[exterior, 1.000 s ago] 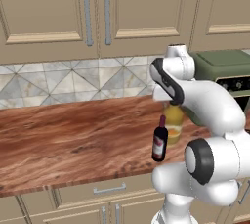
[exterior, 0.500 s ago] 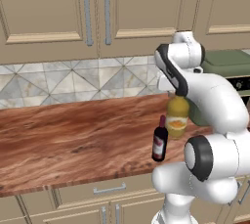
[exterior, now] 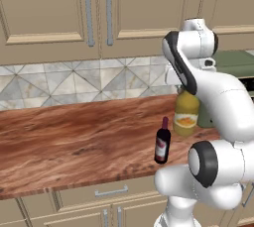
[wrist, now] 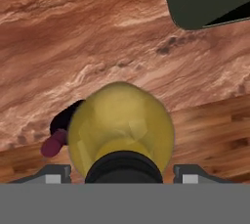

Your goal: There is a wine glass and glass cup on the dining counter. Place the wine bottle next to the wine glass and the juice bottle next to the glass cup.

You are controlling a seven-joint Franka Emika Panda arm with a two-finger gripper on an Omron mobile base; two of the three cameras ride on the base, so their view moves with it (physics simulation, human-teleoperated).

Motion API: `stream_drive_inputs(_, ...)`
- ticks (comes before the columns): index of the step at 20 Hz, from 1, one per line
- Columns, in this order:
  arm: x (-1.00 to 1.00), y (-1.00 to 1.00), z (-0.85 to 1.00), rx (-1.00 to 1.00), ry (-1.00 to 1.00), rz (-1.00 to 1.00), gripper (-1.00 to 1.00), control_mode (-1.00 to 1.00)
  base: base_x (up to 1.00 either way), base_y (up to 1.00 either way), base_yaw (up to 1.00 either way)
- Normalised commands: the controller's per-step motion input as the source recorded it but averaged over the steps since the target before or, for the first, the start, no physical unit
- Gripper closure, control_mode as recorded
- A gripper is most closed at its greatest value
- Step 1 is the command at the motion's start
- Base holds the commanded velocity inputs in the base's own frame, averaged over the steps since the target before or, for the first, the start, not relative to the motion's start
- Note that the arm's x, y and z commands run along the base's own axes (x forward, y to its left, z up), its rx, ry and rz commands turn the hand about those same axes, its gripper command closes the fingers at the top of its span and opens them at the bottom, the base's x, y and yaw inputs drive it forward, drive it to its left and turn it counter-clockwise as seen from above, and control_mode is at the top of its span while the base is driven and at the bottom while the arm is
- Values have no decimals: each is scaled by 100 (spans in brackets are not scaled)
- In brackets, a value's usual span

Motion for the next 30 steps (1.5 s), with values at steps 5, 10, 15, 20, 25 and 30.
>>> stream_drive_inputs(5,-30,-7,33,0,0,0,100,-100,0,0,0)
stream_drive_inputs(10,-26,-9,29,0,0,0,100,-100,0,0,0)
stream_drive_inputs(15,-15,-4,19,2,13,0,100,-100,0,0,0)
stream_drive_inputs(20,-17,0,15,2,5,0,100,-100,0,0,0)
stream_drive_inputs(25,-14,0,11,3,2,0,100,-100,0,0,0)
stream_drive_inputs(30,-12,0,3,1,0,0,100,-100,0,0,0)
